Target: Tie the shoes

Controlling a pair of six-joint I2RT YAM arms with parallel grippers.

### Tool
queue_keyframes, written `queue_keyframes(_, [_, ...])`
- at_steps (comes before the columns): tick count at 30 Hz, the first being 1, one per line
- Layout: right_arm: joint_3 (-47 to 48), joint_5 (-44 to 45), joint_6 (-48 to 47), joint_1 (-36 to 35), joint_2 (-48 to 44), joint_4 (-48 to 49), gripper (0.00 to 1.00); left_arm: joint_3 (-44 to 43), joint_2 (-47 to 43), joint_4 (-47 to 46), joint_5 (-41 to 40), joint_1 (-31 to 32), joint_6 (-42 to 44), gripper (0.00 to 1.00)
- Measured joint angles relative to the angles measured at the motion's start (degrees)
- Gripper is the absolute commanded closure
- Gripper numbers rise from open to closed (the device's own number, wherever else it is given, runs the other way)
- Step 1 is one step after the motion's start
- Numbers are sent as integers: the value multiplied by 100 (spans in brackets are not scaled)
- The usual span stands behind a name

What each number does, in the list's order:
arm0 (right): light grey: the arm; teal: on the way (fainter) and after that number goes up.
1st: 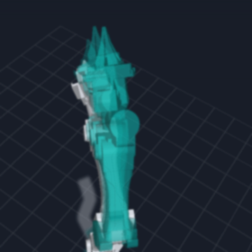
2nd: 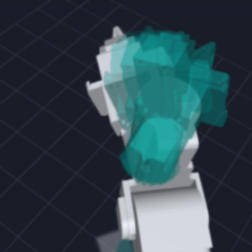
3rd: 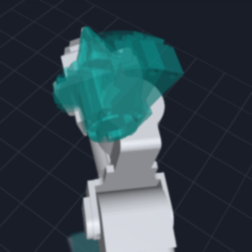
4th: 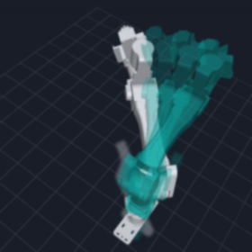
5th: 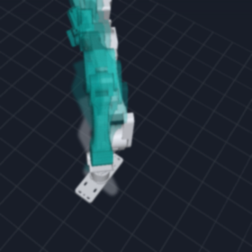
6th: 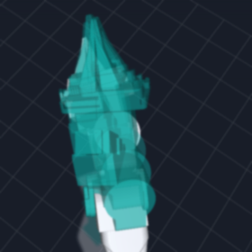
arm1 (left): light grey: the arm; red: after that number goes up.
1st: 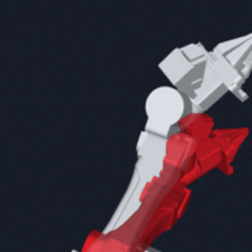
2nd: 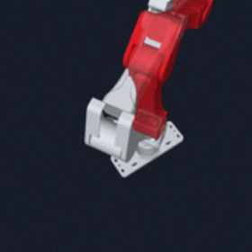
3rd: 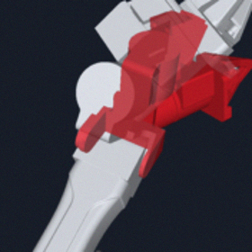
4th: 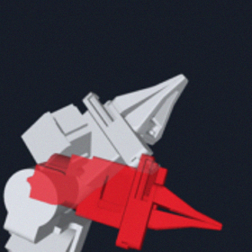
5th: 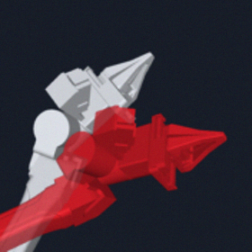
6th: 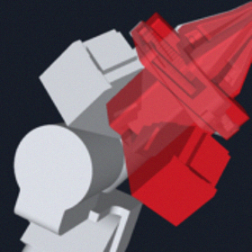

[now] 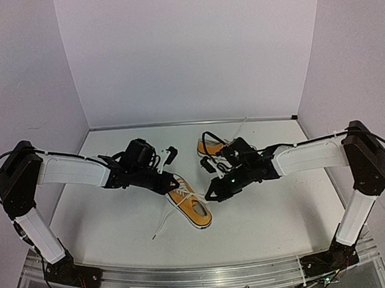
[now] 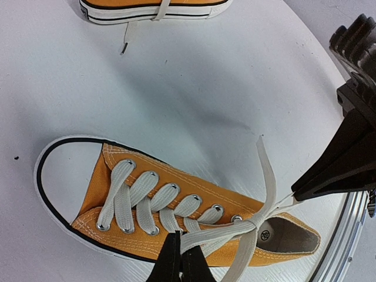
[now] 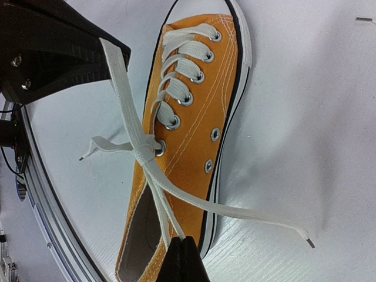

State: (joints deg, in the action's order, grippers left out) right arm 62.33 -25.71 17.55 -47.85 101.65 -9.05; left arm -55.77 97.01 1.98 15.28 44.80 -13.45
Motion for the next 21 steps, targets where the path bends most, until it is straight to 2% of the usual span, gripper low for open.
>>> queue_keyframes(6, [44,-152,-32,8,0,-260,75,0,0,-5,73,-53,11,100])
queue_keyframes(11, [298,-246,-80,8,-9,-331,72,0,0,-7,130,-34,13,100])
queue_keyframes(21, [705,-261,-121,-100,-24,-461,73,0,0,-7,169,-33,13,100])
